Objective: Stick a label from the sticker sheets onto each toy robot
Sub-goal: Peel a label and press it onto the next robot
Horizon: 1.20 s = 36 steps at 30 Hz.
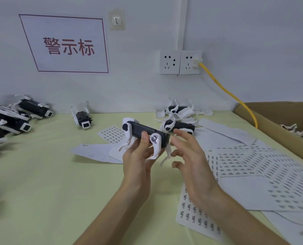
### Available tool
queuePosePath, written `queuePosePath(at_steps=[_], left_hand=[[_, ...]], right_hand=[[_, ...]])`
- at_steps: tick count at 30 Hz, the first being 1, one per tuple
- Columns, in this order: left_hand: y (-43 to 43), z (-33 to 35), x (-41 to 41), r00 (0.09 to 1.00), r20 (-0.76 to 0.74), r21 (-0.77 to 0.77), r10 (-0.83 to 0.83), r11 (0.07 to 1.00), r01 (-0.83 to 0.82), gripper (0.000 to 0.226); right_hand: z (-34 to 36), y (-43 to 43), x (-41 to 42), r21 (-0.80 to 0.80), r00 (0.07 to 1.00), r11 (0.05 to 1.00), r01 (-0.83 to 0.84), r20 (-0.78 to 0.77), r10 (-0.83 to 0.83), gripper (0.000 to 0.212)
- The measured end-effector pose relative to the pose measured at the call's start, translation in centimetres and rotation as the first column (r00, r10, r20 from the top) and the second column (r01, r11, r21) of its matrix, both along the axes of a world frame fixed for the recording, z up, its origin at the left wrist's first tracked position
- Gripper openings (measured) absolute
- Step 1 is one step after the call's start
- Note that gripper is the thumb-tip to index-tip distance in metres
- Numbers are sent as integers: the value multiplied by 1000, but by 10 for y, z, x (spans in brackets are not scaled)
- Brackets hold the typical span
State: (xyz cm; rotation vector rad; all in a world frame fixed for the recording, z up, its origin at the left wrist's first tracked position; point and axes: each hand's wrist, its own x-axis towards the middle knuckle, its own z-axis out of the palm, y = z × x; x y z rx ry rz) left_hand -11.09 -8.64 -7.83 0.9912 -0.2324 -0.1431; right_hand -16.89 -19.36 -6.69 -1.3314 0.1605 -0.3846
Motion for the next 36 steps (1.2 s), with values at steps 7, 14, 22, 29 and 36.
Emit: queuePosePath(at_steps=[7,14,22,29,36], left_hand=[[-5,-5,-5,994,104,132,-25,991,12,44],[-7,-7,-3,993,108,146,-43,989,27,52],[-4,-3,-1,985,119,162,-124,981,104,43],[-4,-6,-1,992,116,181,-47,983,25,39],[1,-3,6,997,80,193,23,980,-39,50]], right_hand=[[2,4,-2,-247,994,968,-40,89,64,44],[-2,4,0,-315,989,949,25,148,23,31],[-4,-2,5,-300,989,953,43,151,2,49],[-4,-3,6,-329,986,944,-28,147,81,35],[-6,-3,7,-344,976,933,-109,140,165,36]])
